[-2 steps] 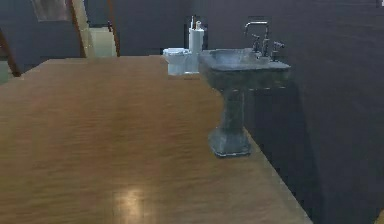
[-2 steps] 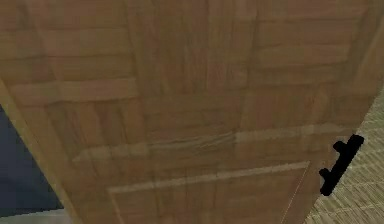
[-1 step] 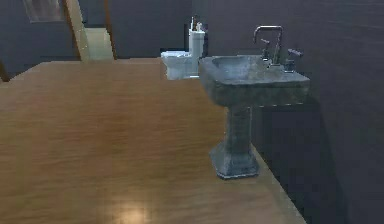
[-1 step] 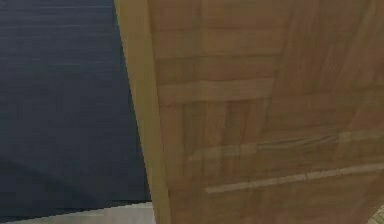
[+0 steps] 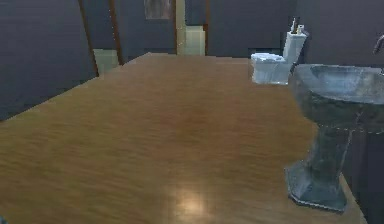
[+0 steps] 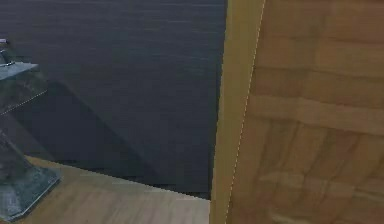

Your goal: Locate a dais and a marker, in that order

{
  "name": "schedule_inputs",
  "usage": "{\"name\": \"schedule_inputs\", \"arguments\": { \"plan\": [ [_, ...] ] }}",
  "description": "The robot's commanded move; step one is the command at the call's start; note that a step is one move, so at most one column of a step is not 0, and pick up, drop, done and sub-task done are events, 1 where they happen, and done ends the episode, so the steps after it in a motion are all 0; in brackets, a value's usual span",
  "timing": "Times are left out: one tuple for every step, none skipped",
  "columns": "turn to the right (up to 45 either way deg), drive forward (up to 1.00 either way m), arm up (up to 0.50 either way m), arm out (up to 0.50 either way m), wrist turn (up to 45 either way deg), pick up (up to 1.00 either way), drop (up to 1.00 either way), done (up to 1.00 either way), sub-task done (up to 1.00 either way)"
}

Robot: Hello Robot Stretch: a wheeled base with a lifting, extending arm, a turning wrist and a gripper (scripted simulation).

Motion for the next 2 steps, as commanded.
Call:
{"name": "schedule_inputs", "arguments": {
  "plan": [
    [0.0,1.0,0.0,0.0,0.0,0.0,0.0,0.0,0.0],
    [0.0,1.0,0.0,0.0,0.0,0.0,0.0,0.0,0.0]
  ]
}}
